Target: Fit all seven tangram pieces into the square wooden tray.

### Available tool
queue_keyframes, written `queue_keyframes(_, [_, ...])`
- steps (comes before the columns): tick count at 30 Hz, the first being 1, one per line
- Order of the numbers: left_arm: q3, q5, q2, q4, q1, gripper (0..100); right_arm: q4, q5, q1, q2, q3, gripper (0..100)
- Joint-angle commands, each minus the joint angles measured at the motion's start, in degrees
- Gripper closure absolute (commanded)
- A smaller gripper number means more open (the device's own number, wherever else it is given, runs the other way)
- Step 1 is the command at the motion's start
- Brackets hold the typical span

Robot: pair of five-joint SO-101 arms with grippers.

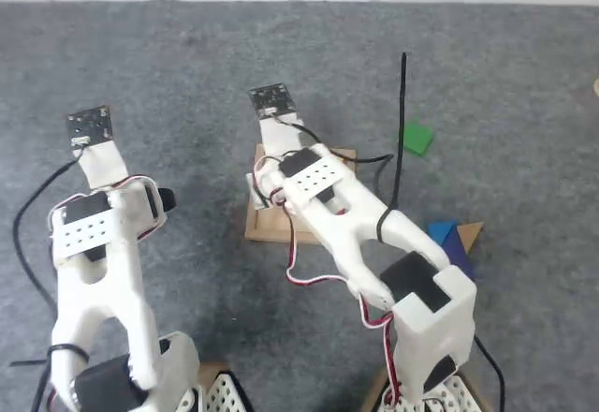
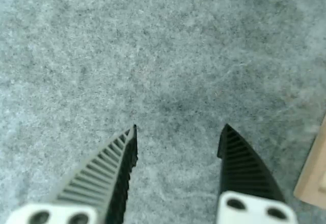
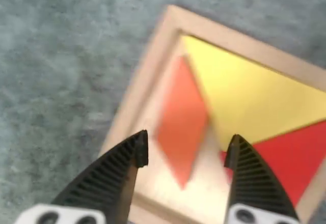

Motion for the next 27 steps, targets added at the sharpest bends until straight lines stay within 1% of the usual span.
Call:
queue_keyframes(1, [-0.40,0.44,-1.85,-1.14,0.09,75,-0.92,0.53,-0.04,-1.54,-2.29,74.2])
queue_keyframes(4, [-0.40,0.44,-1.85,-1.05,0.09,75,-2.77,1.14,-1.98,1.71,-2.55,74.2])
queue_keyframes(7, [-0.40,0.44,-1.85,-1.05,0.09,75,-4.88,6.77,-3.12,3.38,-2.64,74.2])
queue_keyframes(9, [-0.40,0.44,-1.85,-1.05,0.09,75,-5.85,9.05,-3.47,3.56,-2.64,74.2])
queue_keyframes(12, [-0.40,0.44,-1.85,-1.14,0.09,75,-6.02,9.41,-3.74,3.21,-2.73,74.2])
queue_keyframes(18, [0.57,0.44,-1.85,-1.23,2.55,75,-5.41,9.49,-5.14,2.95,-3.69,74.2])
queue_keyframes(20, [0.57,0.44,-1.85,-1.23,2.55,75,-2.51,9.58,-5.14,2.07,-3.96,74.2])
queue_keyframes(25, [0.48,0.44,-1.85,-1.23,2.37,75,9.54,10.11,-4.97,-4.09,-4.04,74.2])
queue_keyframes(27, [0.48,0.44,-1.85,-1.23,2.46,75,10.42,10.20,-4.70,-6.90,-2.64,74.2])
